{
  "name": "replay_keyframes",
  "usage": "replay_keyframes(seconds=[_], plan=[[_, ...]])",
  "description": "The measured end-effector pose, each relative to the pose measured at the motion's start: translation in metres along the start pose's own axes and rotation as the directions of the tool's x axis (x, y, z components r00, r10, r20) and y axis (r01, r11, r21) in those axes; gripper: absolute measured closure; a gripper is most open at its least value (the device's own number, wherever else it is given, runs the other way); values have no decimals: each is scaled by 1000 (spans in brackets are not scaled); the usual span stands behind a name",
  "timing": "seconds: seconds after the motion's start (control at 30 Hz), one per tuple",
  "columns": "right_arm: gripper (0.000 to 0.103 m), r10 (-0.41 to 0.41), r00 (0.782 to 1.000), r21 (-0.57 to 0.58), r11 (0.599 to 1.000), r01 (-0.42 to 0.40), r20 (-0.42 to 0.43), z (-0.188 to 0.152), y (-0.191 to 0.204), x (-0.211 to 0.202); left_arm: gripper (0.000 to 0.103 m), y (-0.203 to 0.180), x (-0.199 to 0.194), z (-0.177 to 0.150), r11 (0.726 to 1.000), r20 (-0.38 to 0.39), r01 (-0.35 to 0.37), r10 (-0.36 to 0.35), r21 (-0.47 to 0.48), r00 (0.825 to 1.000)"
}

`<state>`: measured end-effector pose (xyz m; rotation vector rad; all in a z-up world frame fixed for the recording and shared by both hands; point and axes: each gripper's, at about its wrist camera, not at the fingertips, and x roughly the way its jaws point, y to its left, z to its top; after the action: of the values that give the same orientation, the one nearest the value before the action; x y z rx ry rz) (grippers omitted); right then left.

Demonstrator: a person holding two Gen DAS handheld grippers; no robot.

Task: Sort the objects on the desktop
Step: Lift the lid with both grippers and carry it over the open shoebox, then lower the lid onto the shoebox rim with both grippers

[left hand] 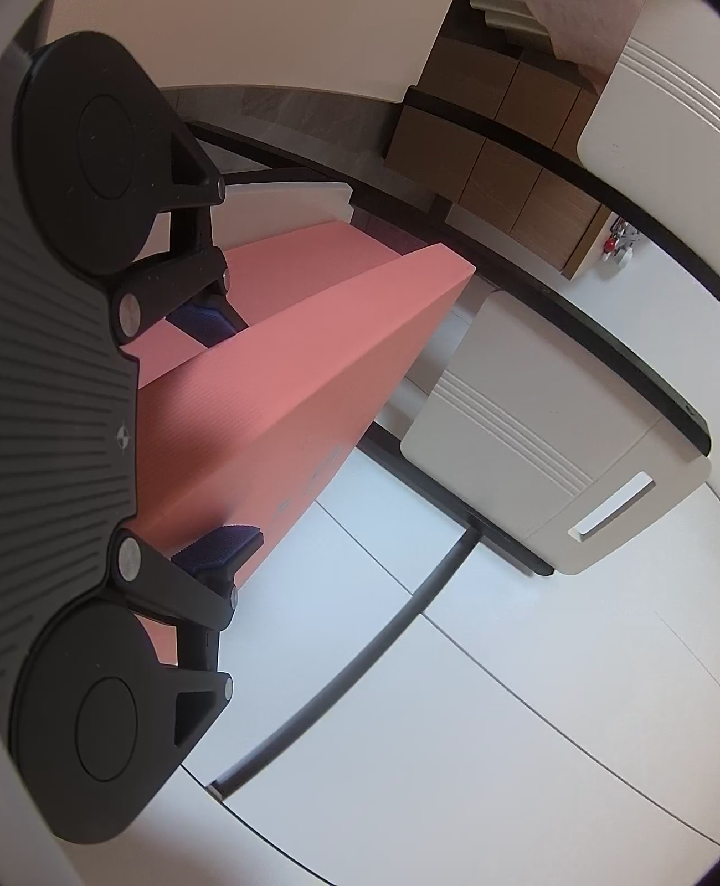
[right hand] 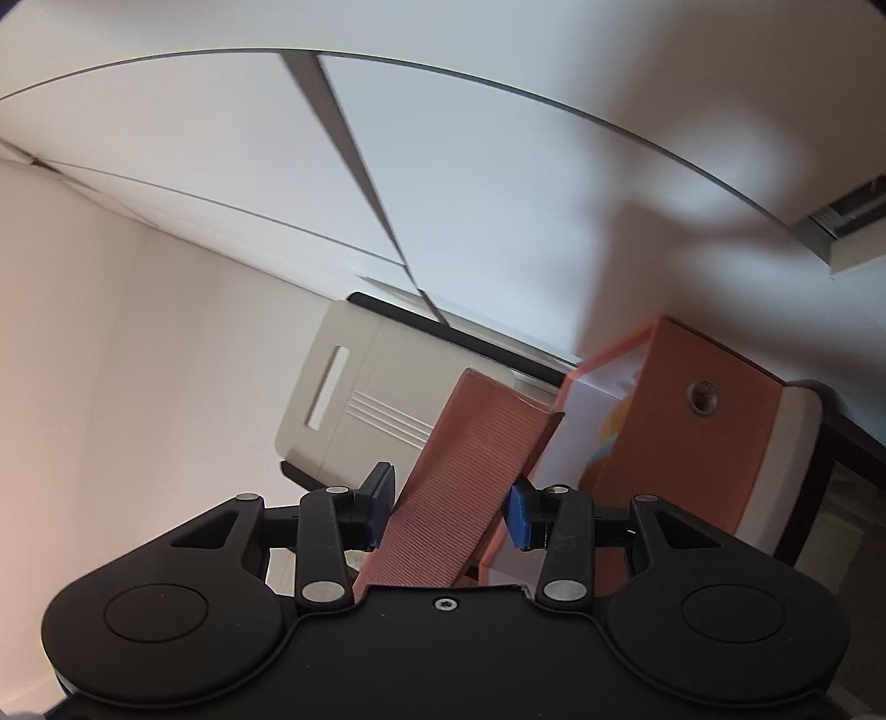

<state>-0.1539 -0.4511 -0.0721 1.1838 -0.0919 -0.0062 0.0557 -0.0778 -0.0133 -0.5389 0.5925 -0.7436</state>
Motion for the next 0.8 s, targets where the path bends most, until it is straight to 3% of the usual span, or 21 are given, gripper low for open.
replay_keyframes(seconds=[0.1,0.33,0.6,0.73,0.8], plan=[[60,-43,999,0,999,43,-8,4,-6,6,29,9,17,-4,1000,-41,-1,0,-19,999],[58,-130,991,46,990,132,-42,11,-25,26,28,9,46,0,999,-57,2,0,43,998],[57,-159,986,-93,983,155,-41,10,-11,46,27,28,64,2,998,-40,58,-56,35,998],[57,-116,993,-226,968,108,-20,8,10,44,25,44,62,-2,994,-38,102,-103,-26,994],[57,-104,994,-239,966,97,-16,9,12,47,25,52,62,-2,991,-47,121,-124,-66,991]])
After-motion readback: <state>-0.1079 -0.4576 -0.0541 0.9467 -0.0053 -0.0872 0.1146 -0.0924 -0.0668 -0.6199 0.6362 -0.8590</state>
